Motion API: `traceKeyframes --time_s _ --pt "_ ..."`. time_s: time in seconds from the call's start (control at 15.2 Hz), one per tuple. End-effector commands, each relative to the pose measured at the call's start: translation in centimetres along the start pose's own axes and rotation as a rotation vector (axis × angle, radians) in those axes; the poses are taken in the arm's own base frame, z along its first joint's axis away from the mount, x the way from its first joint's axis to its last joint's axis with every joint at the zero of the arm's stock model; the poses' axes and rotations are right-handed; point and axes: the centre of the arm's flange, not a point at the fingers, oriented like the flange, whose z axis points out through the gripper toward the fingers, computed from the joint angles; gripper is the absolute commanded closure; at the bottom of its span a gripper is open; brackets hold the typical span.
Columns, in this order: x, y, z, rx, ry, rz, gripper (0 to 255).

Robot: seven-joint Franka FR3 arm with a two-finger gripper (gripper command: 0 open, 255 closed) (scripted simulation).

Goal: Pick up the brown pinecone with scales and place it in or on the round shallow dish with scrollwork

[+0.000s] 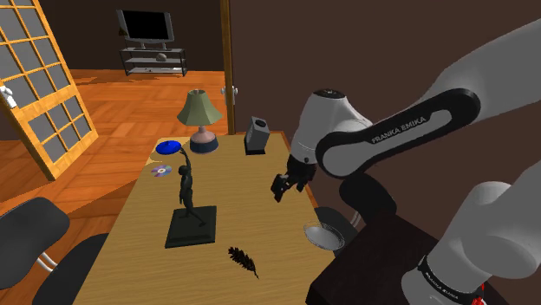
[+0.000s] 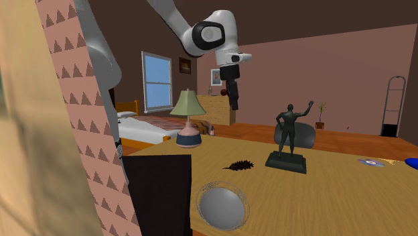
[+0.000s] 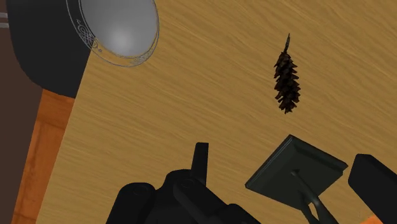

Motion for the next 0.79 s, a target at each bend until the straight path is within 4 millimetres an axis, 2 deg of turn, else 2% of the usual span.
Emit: traceKeyframes --time_s 0.0,0.73 --pt "0.2 -1.4 2.2 0.007 -0.007 0.001 0" --pt "0.4 -8.7 14.6 0.035 -0.049 0.003 0"
